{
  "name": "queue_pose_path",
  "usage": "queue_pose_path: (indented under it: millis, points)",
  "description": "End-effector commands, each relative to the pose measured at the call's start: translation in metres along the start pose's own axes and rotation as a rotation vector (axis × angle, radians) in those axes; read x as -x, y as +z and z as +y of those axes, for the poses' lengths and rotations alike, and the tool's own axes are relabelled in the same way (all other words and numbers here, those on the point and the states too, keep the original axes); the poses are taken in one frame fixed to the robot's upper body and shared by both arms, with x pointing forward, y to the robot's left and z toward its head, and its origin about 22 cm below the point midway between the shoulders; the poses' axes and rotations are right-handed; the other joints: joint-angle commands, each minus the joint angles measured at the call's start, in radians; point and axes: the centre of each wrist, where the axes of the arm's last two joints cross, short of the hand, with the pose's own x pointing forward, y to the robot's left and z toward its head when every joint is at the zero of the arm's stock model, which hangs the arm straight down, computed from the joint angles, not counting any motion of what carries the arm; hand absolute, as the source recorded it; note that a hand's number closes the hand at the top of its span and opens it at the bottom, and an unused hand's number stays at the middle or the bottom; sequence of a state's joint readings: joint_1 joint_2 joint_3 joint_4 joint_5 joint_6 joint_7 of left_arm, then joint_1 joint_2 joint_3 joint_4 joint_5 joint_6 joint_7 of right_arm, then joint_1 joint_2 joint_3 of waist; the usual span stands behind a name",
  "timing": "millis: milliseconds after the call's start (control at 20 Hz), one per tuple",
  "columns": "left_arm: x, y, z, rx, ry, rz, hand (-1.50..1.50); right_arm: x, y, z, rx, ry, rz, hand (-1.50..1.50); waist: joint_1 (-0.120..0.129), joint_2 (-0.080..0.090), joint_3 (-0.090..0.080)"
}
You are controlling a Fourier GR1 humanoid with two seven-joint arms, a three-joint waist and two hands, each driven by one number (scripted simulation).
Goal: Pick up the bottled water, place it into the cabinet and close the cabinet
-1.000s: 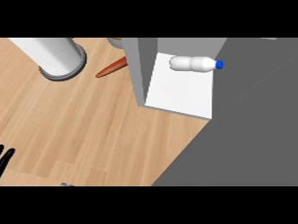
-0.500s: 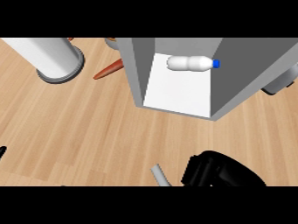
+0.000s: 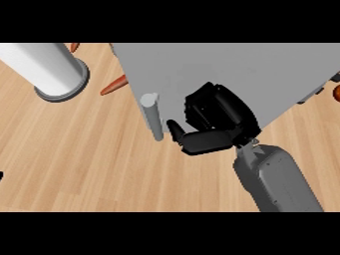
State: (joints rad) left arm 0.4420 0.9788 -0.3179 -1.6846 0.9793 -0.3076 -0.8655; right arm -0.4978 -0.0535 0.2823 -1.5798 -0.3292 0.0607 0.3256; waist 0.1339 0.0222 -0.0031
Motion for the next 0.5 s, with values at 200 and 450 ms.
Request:
queue_pose_path:
  millis: [200,450]
  points:
    - [-0.003,0.007,0.004,0.010,0.046,-0.029,-1.50,-0.008,-0.063,-0.026,0.113,0.065,0.008,1.50,-0.019,0.001,0.002]
    - [0.001,-0.001,-0.003,0.020,0.045,-0.040,-1.50,-0.006,-0.064,-0.043,0.115,0.052,-0.006,1.50,-0.039,0.003,0.003]
